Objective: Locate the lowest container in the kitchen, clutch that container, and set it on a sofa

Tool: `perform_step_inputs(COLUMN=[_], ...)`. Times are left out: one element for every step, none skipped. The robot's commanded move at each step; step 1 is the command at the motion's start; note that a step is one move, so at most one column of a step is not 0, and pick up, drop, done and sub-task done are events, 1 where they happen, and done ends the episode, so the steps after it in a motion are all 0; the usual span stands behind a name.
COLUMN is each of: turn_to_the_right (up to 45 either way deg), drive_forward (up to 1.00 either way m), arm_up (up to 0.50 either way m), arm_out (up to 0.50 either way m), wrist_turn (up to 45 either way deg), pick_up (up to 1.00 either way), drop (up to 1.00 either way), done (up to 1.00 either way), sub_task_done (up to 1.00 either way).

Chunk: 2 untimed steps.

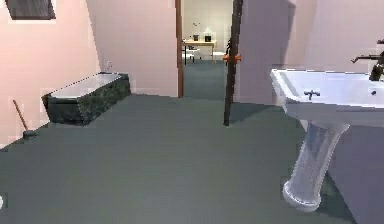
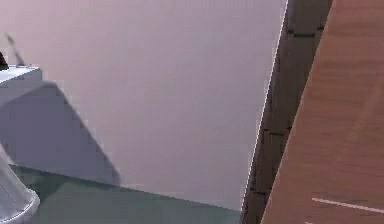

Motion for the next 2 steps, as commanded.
perform_step_inputs(turn_to_the_right=[0.0, 0.0], drive_forward=[1.0, 1.0], arm_up=[0.0, 0.0], arm_out=[0.0, 0.0], wrist_turn=[0.0, 0.0], pick_up=[0.0, 0.0], drop=[0.0, 0.0], done=[0.0, 0.0], sub_task_done=[0.0, 0.0])
